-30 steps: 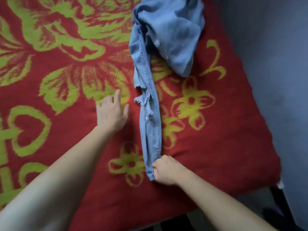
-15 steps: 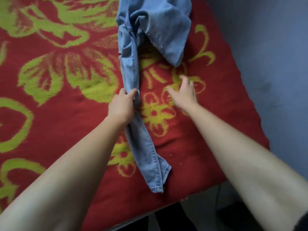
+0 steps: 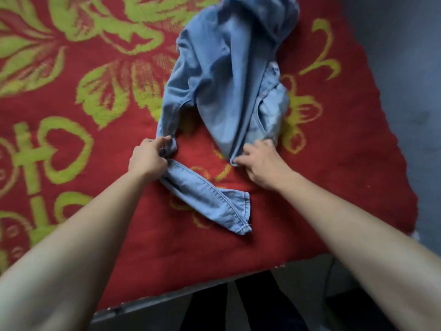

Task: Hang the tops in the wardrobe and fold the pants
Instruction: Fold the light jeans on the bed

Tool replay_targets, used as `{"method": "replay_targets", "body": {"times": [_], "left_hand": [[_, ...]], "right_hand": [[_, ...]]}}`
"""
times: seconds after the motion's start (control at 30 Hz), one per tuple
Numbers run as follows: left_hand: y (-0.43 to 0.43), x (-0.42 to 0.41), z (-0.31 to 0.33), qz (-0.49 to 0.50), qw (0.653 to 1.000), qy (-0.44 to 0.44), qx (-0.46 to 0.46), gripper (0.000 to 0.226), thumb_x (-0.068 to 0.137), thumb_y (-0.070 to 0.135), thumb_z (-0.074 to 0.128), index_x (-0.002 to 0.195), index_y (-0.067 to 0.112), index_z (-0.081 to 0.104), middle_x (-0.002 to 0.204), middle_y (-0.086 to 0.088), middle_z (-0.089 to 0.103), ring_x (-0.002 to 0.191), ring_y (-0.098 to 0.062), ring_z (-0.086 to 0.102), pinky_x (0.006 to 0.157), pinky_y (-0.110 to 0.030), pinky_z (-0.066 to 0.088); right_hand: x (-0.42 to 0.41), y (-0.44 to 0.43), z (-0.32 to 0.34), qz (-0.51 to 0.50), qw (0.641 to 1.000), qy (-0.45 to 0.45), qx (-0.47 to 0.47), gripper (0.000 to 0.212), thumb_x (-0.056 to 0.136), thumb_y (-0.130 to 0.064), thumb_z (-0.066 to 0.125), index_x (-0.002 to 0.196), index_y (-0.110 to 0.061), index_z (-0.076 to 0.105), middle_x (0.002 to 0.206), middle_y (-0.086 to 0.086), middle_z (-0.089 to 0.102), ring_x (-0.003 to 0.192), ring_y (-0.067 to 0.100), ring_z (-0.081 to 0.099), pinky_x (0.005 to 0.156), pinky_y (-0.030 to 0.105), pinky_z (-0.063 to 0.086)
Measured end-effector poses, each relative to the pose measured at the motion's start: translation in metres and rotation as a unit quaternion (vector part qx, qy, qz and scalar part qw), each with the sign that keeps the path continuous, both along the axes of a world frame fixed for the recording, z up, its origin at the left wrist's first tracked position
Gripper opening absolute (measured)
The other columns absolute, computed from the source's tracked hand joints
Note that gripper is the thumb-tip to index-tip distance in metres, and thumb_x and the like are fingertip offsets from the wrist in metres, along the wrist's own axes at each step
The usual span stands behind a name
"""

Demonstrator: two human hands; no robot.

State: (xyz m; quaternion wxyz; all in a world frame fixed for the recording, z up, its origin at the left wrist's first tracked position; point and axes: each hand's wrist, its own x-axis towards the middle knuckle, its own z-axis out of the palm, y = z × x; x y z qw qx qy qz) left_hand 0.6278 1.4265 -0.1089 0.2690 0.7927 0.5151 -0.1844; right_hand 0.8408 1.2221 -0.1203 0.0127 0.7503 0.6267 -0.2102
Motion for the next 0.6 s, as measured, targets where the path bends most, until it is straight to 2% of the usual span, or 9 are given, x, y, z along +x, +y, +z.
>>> {"method": "replay_targets", "body": {"times": [0.13, 0.23, 0.33, 0.43, 0.47, 0.5, 0.53, 0.57, 0.6], "left_hand": [[-0.016, 0.006, 0.009, 0.032, 0.999, 0.011, 0.023, 0.06, 0.086, 0.014, 0.043, 0.141, 0.038, 0.044, 0.145, -0.008, 0.045, 0.13, -0.037, 0.04, 0.104, -0.05, 0.036], [-0.029, 0.012, 0.011, 0.02, 0.999, 0.027, 0.034, 0.053, 0.091, 0.025, 0.044, 0.143, 0.033, 0.04, 0.15, -0.011, 0.036, 0.134, -0.036, 0.033, 0.105, -0.052, 0.032], [-0.038, 0.013, 0.014, 0.021, 0.999, 0.021, 0.025, 0.055, 0.091, 0.028, 0.048, 0.145, 0.029, 0.038, 0.153, -0.009, 0.032, 0.137, -0.035, 0.029, 0.106, -0.051, 0.032], [-0.044, 0.01, 0.019, -0.012, 0.999, 0.022, 0.034, 0.054, 0.09, 0.028, 0.05, 0.143, 0.027, 0.041, 0.15, -0.005, 0.034, 0.137, -0.032, 0.03, 0.104, -0.051, 0.034], [-0.046, 0.009, 0.02, -0.019, 0.999, 0.018, 0.048, 0.051, 0.089, 0.028, 0.05, 0.14, 0.025, 0.045, 0.147, -0.005, 0.037, 0.135, -0.032, 0.032, 0.103, -0.051, 0.036], [-0.048, 0.009, 0.021, -0.018, 0.997, 0.006, 0.068, 0.047, 0.089, 0.028, 0.051, 0.135, 0.023, 0.051, 0.144, -0.006, 0.041, 0.133, -0.032, 0.035, 0.102, -0.051, 0.037], [-0.051, 0.01, 0.022, -0.007, 0.995, -0.014, 0.095, 0.042, 0.089, 0.028, 0.052, 0.13, 0.021, 0.056, 0.139, -0.008, 0.045, 0.13, -0.033, 0.038, 0.101, -0.05, 0.037], [-0.053, 0.011, 0.022, 0.009, 0.991, -0.04, 0.125, 0.037, 0.089, 0.027, 0.052, 0.124, 0.018, 0.06, 0.134, -0.011, 0.049, 0.126, -0.034, 0.041, 0.1, -0.048, 0.038], [-0.056, 0.012, 0.022, 0.027, 0.986, -0.067, 0.15, 0.032, 0.09, 0.027, 0.052, 0.118, 0.016, 0.063, 0.128, -0.014, 0.052, 0.121, -0.035, 0.045, 0.098, -0.046, 0.038]], "right_hand": [[-0.026, -0.049, 0.005, 0.015, 0.996, 0.066, -0.06, 0.034, 0.087, -0.034, 0.055, 0.117, -0.034, 0.069, 0.102, -0.001, 0.063, 0.103, 0.027, 0.057, 0.091, 0.036, 0.036], [-0.023, -0.058, 0.012, -0.22, 0.96, 0.171, 0.041, 0.027, 0.079, -0.037, 0.065, 0.105, -0.031, 0.073, 0.096, 0.002, 0.059, 0.093, 0.024, 0.063, 0.087, 0.034, 0.049], [-0.005, -0.047, 0.005, -0.498, 0.844, 0.125, 0.156, 0.05, 0.078, -0.042, 0.069, 0.123, -0.022, 0.059, 0.118, 0.007, 0.052, 0.108, 0.025, 0.057, 0.097, 0.033, 0.046], [0.019, -0.032, -0.002, -0.682, 0.667, 0.278, 0.117, 0.091, 0.074, -0.045, 0.079, 0.146, -0.01, 0.036, 0.143, 0.014, 0.046, 0.133, 0.026, 0.045, 0.113, 0.035, 0.034], [0.021, -0.031, -0.003, -0.676, 0.655, 0.317, 0.115, 0.086, 0.075, -0.04, 0.08, 0.144, -0.009, 0.04, 0.14, 0.012, 0.052, 0.129, 0.025, 0.05, 0.111, 0.036, 0.038], [0.02, -0.032, -0.002, -0.635, 0.7, 0.303, 0.121, 0.07, 0.078, -0.031, 0.078, 0.138, -0.009, 0.049, 0.129, 0.011, 0.061, 0.118, 0.025, 0.058, 0.105, 0.038, 0.044], [0.014, -0.036, 0.0, -0.564, 0.776, 0.249, 0.129, 0.054, 0.081, -0.021, 0.073, 0.131, -0.011, 0.057, 0.116, 0.011, 0.065, 0.105, 0.027, 0.062, 0.097, 0.037, 0.049], [0.003, -0.041, 0.003, -0.474, 0.847, 0.198, 0.135, 0.049, 0.081, -0.012, 0.066, 0.13, -0.015, 0.061, 0.106, 0.011, 0.065, 0.097, 0.028, 0.061, 0.09, 0.036, 0.051], [-0.008, -0.045, 0.006, -0.38, 0.896, 0.18, 0.145, 0.055, 0.078, -0.006, 0.062, 0.132, -0.019, 0.061, 0.101, 0.01, 0.063, 0.094, 0.03, 0.06, 0.086, 0.035, 0.051]]}}
